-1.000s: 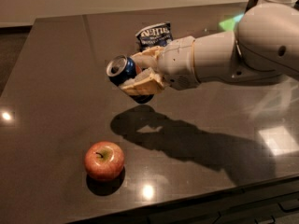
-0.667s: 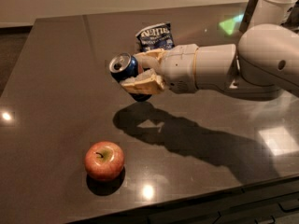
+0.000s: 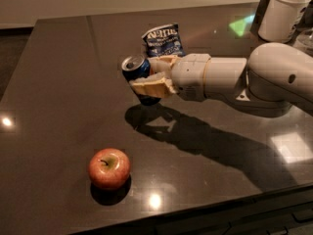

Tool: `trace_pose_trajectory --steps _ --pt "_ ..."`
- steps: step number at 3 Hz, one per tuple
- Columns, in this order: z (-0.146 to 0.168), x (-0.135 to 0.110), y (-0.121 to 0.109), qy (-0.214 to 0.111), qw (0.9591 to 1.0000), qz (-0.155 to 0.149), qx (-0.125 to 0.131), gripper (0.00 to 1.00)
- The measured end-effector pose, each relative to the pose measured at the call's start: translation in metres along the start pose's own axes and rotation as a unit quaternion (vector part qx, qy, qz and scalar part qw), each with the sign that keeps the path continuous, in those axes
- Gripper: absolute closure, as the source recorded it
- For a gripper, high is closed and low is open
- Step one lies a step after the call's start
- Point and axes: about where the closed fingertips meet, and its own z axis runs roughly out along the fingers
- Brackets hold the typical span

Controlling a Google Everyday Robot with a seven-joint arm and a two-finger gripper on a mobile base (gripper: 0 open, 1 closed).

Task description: Place pepsi can upright

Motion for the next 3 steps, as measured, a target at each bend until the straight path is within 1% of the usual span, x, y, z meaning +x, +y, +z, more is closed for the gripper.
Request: trace_pose_trajectory --steps 1,2,3 --pt "0.0000 0.0069 -0.0060 -0.012 0.9989 0.037 0.028 1.00" --pt "0.0004 0.0130 -0.0116 -0.037 0.9962 0.054 0.059 1.00" --pt "0.0051 0.0136 -0.0112 -0.070 0.9947 0.034 0.067 0.82"
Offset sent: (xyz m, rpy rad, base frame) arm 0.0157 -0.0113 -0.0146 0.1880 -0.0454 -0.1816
